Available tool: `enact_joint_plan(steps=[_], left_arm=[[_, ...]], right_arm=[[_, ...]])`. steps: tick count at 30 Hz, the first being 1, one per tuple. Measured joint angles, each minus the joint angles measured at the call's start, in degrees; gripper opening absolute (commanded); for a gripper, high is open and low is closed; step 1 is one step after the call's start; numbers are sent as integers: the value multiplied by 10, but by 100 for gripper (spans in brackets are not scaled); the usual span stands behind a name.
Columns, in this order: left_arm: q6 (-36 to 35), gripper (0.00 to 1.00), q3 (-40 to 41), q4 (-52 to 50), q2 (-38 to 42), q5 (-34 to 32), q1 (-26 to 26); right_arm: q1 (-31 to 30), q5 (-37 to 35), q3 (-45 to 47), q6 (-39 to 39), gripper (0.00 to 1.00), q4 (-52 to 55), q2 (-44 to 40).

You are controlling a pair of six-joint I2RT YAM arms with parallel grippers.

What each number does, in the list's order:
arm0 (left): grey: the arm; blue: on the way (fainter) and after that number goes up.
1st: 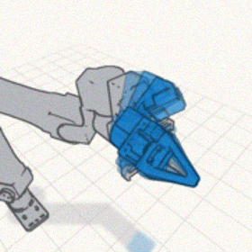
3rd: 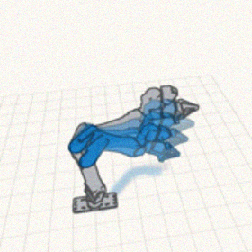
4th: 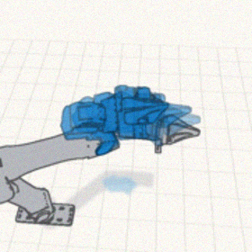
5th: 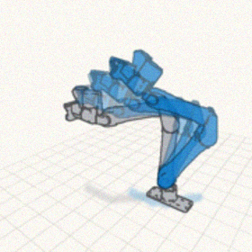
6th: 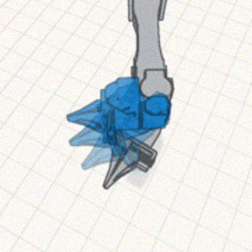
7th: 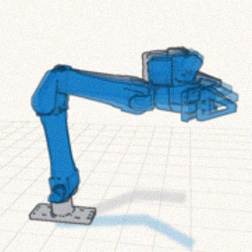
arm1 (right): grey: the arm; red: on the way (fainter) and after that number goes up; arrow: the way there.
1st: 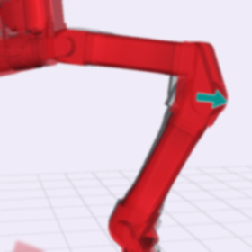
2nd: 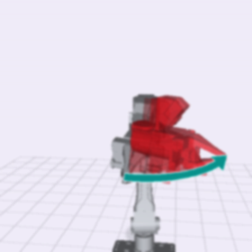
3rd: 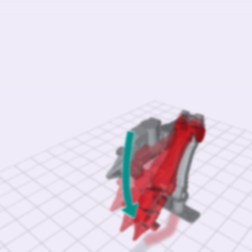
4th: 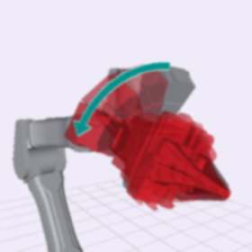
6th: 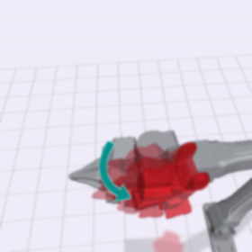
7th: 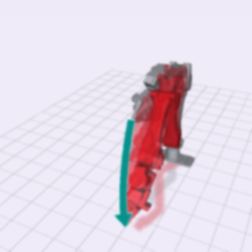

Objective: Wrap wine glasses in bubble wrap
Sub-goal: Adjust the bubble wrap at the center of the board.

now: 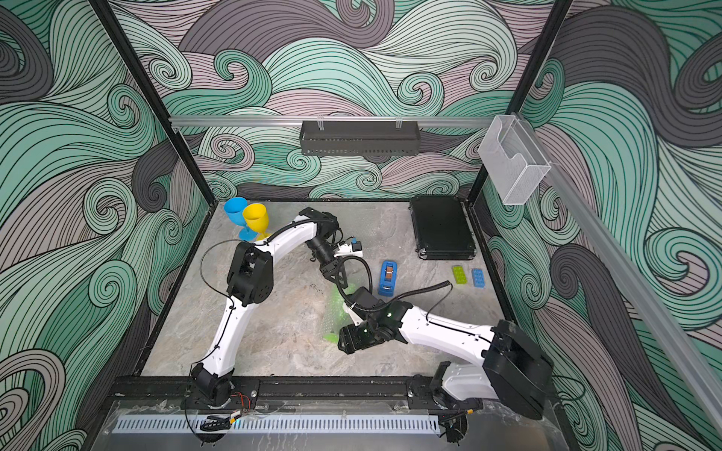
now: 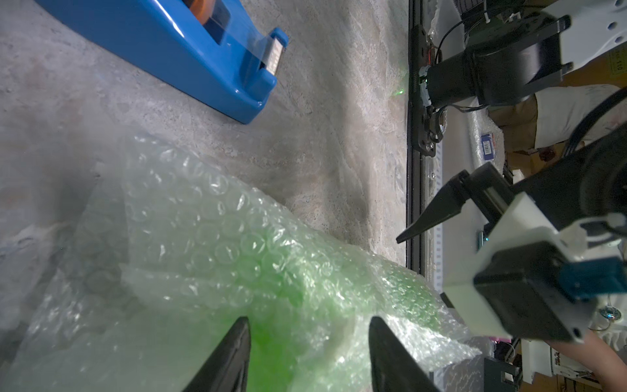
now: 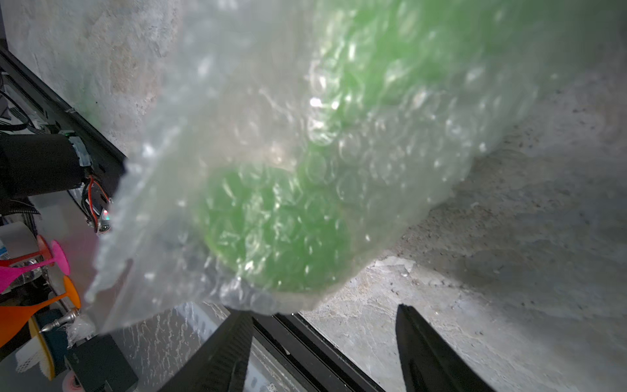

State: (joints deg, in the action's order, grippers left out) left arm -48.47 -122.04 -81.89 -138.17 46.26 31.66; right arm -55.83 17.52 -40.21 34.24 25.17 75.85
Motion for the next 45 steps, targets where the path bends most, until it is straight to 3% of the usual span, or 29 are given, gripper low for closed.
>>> enact_joint_plan(steps=[11, 16, 19, 22, 28, 31, 35, 40, 45], left_arm=[[-5, 35, 49, -12, 0, 12, 4], [-5, 14, 82, -21, 2, 48, 4], [-2, 9, 95, -30, 6, 67, 4], [-1, 1, 105, -36, 7, 69, 4], [0, 0, 107, -39, 21, 60, 6], [5, 0, 108, -36, 47, 31, 7], [15, 0, 111, -10, 127, -42, 10], [-2, 0, 155, 56, 280, -152, 11], [-50, 0, 290, 178, 431, -241, 10]], right_arm=[[9, -47, -2, -8, 71, 18, -38], [24, -52, 4, -9, 71, 17, -35], [27, -52, 6, -9, 71, 18, -39], [33, -56, 17, -10, 71, 18, -72], [69, -65, 44, -17, 74, 23, -189], [99, -70, 44, -26, 81, 35, -240], [133, -81, 34, -38, 99, 66, -284], [165, -93, -7, -49, 100, 101, -302], [190, -126, -42, -38, 100, 109, -301]])
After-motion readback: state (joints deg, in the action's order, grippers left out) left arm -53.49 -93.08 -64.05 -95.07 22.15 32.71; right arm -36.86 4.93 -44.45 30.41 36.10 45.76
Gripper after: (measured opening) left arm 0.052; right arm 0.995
